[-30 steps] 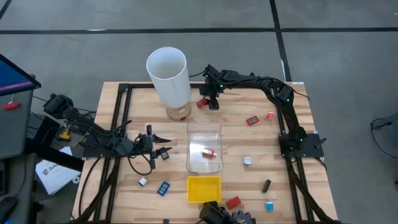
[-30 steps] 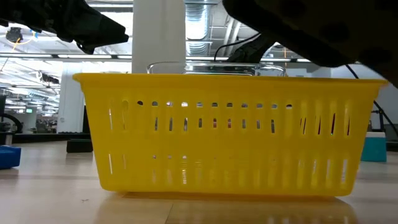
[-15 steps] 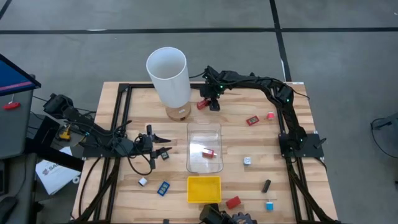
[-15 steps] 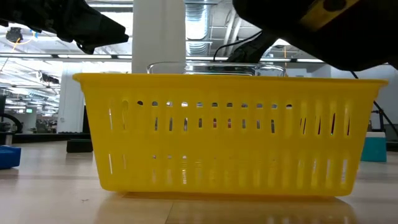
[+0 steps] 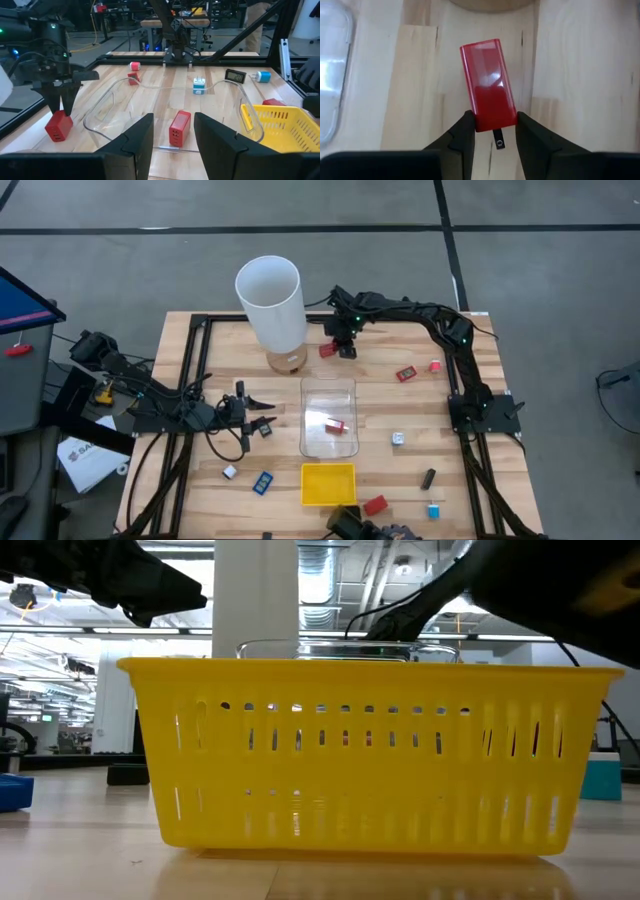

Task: Pick & Place Office items
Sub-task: Put the red charger adapter into the transparent bin

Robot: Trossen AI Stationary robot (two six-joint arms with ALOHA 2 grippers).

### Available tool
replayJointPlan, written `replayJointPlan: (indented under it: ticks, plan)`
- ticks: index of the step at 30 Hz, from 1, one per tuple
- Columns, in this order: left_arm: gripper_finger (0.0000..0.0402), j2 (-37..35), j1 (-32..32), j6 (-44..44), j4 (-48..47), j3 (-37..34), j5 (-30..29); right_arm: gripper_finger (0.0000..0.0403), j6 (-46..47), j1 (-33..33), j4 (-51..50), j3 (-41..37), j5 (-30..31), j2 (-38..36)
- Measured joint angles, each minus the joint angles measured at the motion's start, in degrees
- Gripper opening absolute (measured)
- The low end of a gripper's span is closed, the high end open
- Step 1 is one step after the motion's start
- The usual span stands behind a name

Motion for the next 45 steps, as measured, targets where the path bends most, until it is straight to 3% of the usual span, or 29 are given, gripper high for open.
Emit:
replayJointPlan:
  ticks: [11,19,28,36,45]
  plan:
    - [0.0136,0.00,-0.02,-1.13,-2.07,0.00,0.07,0.0105,2.88,-3.57,-9.60,0.03,0.52,-1.04]
    - [0.0136,-0.24,-0.02,-4.61,-10.49,0.00,-3.02,0.0101,3.97,-4.58,-17.99,-0.32,8.50,-5.69]
    - [0.0136,-5.19,0.00,-9.67,-21.05,0.00,-6.37,0.0101,9.27,-6.21,-29.71,-0.22,9.04,-12.48]
    - [0.0136,-7.48,-0.01,-15.57,-30.00,0.02,-9.41,0.0101,15.10,1.90,-41.37,-0.21,7.90,-16.55]
    - [0.0136,-7.54,-0.02,-16.02,-30.50,0.01,-9.39,0.0102,26.42,19.73,-42.08,-0.17,4.80,-24.60]
